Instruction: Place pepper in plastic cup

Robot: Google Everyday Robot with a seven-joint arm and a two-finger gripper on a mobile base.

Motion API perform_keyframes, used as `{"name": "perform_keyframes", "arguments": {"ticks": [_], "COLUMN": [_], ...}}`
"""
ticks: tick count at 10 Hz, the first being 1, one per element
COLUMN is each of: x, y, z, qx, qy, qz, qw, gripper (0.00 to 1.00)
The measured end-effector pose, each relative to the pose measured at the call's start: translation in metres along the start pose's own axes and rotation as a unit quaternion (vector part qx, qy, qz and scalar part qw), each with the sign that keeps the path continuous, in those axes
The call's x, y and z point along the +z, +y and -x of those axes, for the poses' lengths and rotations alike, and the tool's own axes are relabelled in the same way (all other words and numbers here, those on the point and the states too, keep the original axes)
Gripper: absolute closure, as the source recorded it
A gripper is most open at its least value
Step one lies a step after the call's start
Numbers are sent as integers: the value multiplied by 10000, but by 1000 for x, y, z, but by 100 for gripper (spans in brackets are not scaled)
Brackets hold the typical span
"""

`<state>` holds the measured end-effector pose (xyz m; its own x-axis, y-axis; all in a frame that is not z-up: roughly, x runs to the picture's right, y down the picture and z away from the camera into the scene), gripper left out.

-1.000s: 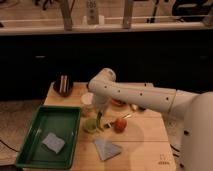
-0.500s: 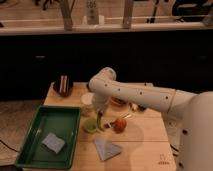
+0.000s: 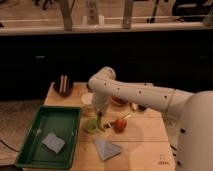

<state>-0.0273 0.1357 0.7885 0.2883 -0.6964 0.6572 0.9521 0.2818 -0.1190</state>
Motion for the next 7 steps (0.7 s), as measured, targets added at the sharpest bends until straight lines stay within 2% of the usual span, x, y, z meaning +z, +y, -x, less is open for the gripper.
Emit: {"name": "perform_keyframes", "arguments": {"ticks": [4,6,7], "x": [0,0,0], "y": [-1,-4,-5], "z": [3,5,7], "qx": [-155,-235,-276], "qy": [-125,-177,-208], "qz": [74,96,105], "qw": [9998,9995,9993], "gripper": [96,81,79]}}
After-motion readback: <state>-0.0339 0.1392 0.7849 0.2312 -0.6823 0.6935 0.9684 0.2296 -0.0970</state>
